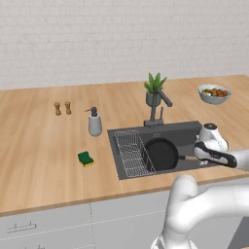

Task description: Pick the pan and sponge and place them into the sink. Then turn on the water.

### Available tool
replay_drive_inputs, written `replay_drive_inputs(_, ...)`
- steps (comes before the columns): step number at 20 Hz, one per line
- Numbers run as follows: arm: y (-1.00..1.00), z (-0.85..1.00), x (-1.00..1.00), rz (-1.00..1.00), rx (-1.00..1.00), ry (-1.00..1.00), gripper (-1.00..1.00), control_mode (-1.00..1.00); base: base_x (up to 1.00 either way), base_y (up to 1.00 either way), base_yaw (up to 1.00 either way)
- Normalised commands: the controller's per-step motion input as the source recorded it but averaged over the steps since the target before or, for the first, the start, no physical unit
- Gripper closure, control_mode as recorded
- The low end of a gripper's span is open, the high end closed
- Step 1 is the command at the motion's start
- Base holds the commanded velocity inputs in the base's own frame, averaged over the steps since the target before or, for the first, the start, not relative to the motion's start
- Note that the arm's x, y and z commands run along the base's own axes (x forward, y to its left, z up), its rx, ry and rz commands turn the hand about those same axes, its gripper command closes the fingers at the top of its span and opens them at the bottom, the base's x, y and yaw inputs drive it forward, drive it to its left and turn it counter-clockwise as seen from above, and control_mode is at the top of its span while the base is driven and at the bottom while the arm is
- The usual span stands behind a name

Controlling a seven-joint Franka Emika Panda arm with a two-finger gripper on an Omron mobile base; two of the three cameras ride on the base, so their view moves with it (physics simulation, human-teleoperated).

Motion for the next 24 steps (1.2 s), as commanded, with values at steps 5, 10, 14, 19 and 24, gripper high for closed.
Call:
replay_drive_inputs(5,0.10,-0.76,0.00,0.13,-0.11,0.20,1.00,-1.00,0.00,0.00,0.00)
replay_drive_inputs(10,0.00,-0.53,0.00,0.12,-0.04,0.11,1.00,-1.00,0.00,0.00,0.00)
replay_drive_inputs(14,-0.06,-0.14,0.00,0.10,0.01,0.01,1.00,-1.00,0.00,0.00,0.00)
replay_drive_inputs(19,-0.19,0.00,0.00,0.04,0.05,-0.01,-1.00,-1.00,0.00,0.00,0.00)
replay_drive_inputs(24,-0.14,0.07,0.00,0.00,0.11,-0.13,-1.00,-1.00,0.00,0.00,0.00)
